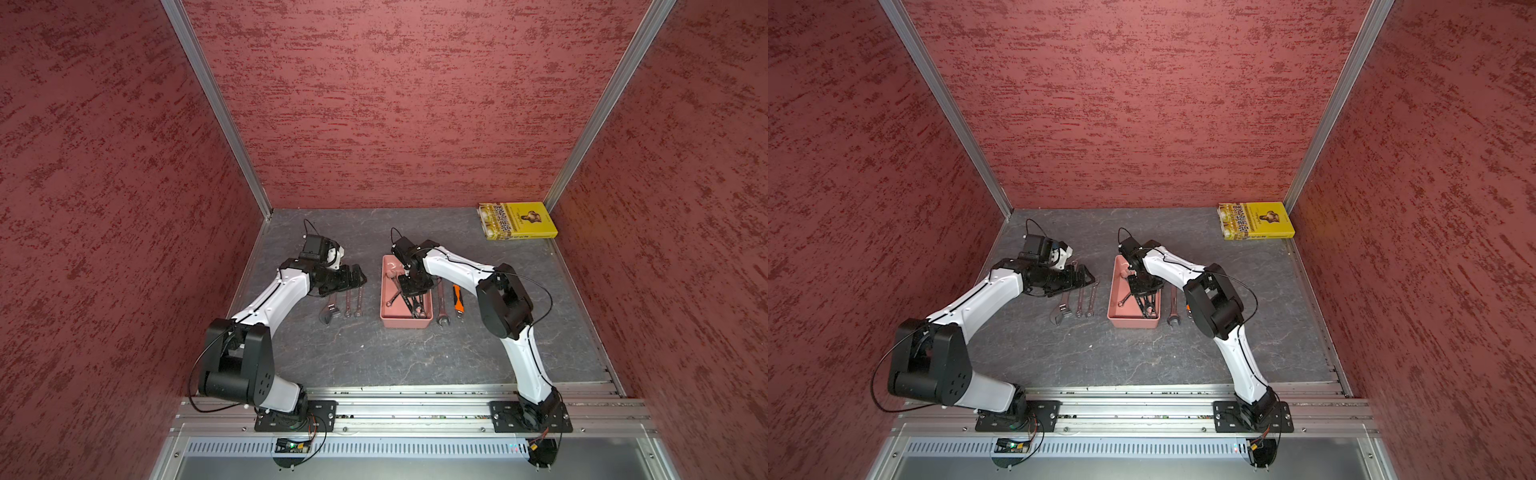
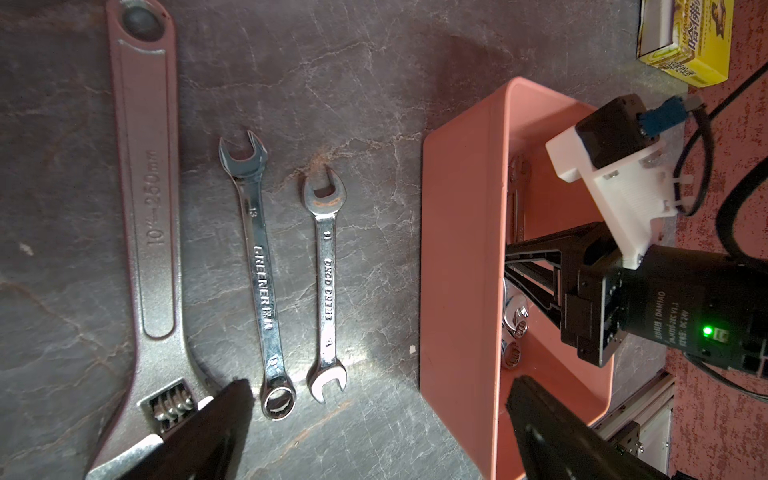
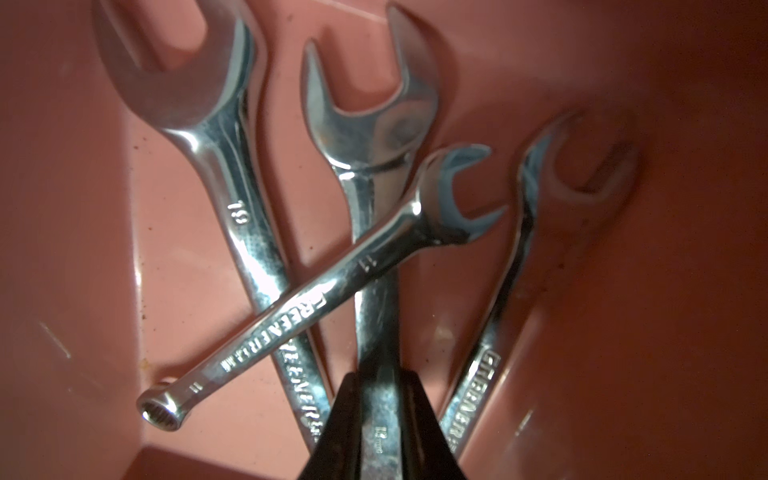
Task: Take out the wrench from the storage box
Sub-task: Pick up the wrench from the storage box.
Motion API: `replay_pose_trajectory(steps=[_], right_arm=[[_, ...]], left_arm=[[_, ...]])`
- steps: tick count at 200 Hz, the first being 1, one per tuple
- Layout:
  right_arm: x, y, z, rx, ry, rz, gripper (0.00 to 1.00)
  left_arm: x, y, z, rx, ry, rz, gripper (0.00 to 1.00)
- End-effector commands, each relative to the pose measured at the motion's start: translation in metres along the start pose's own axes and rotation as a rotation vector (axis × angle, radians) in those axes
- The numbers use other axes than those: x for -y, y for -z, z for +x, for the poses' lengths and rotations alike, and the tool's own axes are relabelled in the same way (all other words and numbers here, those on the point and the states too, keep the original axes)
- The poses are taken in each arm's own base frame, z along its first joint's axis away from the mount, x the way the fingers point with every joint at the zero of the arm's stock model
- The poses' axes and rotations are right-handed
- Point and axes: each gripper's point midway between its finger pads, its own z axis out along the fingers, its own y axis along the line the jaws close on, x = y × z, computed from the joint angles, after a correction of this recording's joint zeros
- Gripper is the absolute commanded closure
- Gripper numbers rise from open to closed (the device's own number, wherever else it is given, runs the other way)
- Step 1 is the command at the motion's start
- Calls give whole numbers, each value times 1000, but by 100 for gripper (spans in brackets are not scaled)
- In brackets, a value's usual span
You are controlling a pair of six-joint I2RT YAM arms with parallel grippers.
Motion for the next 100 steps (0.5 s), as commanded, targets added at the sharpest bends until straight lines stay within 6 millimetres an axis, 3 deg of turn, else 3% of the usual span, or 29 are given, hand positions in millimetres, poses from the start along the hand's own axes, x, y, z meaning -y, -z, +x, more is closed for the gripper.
replay_pose_trajectory(steps=[1,47,100], right_arm=[[-2,-22,6,-39,-55,-23,100],[-7,23,-19,72,-76,-33,100],[-6,47,-17,86,-105,-29,100]], left_arm=[[0,2,0,10,-5,10,0],[0,3,0,16,-5,10,0],[1,3,0,16,-3,13,0]])
